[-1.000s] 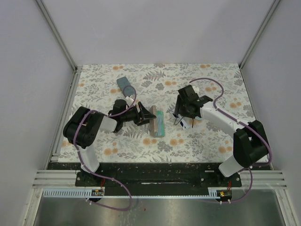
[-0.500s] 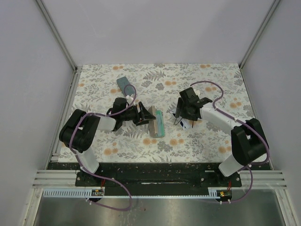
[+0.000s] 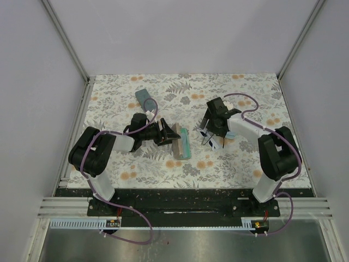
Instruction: Organize the sunglasses
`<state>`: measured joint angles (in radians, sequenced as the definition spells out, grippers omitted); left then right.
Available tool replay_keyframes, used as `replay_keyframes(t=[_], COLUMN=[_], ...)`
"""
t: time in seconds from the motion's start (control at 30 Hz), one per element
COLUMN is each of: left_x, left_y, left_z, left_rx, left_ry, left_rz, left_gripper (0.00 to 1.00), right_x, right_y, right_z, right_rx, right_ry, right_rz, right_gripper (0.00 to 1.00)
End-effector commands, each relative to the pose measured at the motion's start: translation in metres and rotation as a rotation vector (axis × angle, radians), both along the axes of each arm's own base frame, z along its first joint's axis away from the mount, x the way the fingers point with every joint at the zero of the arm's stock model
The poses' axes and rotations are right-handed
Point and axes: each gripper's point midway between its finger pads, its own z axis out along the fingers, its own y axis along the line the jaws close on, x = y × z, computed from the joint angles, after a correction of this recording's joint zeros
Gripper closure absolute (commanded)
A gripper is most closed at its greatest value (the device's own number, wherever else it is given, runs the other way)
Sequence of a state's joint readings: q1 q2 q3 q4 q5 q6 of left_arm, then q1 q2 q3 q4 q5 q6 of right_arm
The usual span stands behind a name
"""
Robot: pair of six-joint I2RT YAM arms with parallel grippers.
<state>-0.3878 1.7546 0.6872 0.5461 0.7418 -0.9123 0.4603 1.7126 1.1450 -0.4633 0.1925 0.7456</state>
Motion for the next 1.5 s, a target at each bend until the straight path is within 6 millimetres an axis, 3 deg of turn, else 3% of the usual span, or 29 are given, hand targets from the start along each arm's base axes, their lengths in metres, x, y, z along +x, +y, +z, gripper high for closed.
replay_keyframes(t=[0.0,0.23,0.4,0.57,0.77,0.87,1.0,1.2,1.27,1.33,1.47], left_x=[0.001,-0.001,-0.002,-0.003,-0.003,-0.002,-0.002,-0.004,-0.005,-0.005,-0.003], left_y=[-0.002,-0.001,0.0,0.001,0.001,0.001,0.001,0.002,0.003,0.003,0.003], left_z=[0.013,0.013,0.009,0.011,0.013,0.014,0.014,0.013,0.012,0.012,0.014], left_rx=[-0.002,0.007,0.015,0.018,0.023,0.023,0.023,0.034,0.041,0.045,0.053], left_ry=[-0.08,-0.08,-0.067,-0.071,-0.076,-0.077,-0.079,-0.072,-0.073,-0.074,-0.081], left_rz=[-0.037,-0.037,-0.037,-0.04,-0.04,-0.038,-0.039,-0.043,-0.043,-0.044,-0.05], left_gripper=[0.58,0.58,0.58,0.59,0.59,0.59,0.59,0.59,0.59,0.59,0.59], right_x=[0.021,0.025,0.025,0.026,0.031,0.037,0.045,0.047,0.043,0.036,0.023], right_y=[0.006,0.01,0.017,0.007,-0.024,-0.047,-0.066,-0.058,-0.05,-0.03,-0.016], right_z=[0.003,-0.002,0.002,0.038,0.065,0.063,0.042,0.027,0.03,0.038,0.043], right_rx=[0.046,0.068,0.121,0.152,0.177,0.125,0.063,0.052,0.058,0.102,0.033], right_ry=[-0.047,-0.035,-0.031,-0.11,-0.174,-0.182,-0.137,-0.076,-0.09,-0.135,-0.158], right_rz=[-0.062,-0.063,-0.021,-0.025,-0.06,-0.099,-0.107,-0.002,0.085,0.224,0.365], right_gripper=[0.21,0.34,0.62,0.62,0.62,0.61,0.53,0.27,0.26,0.25,0.25])
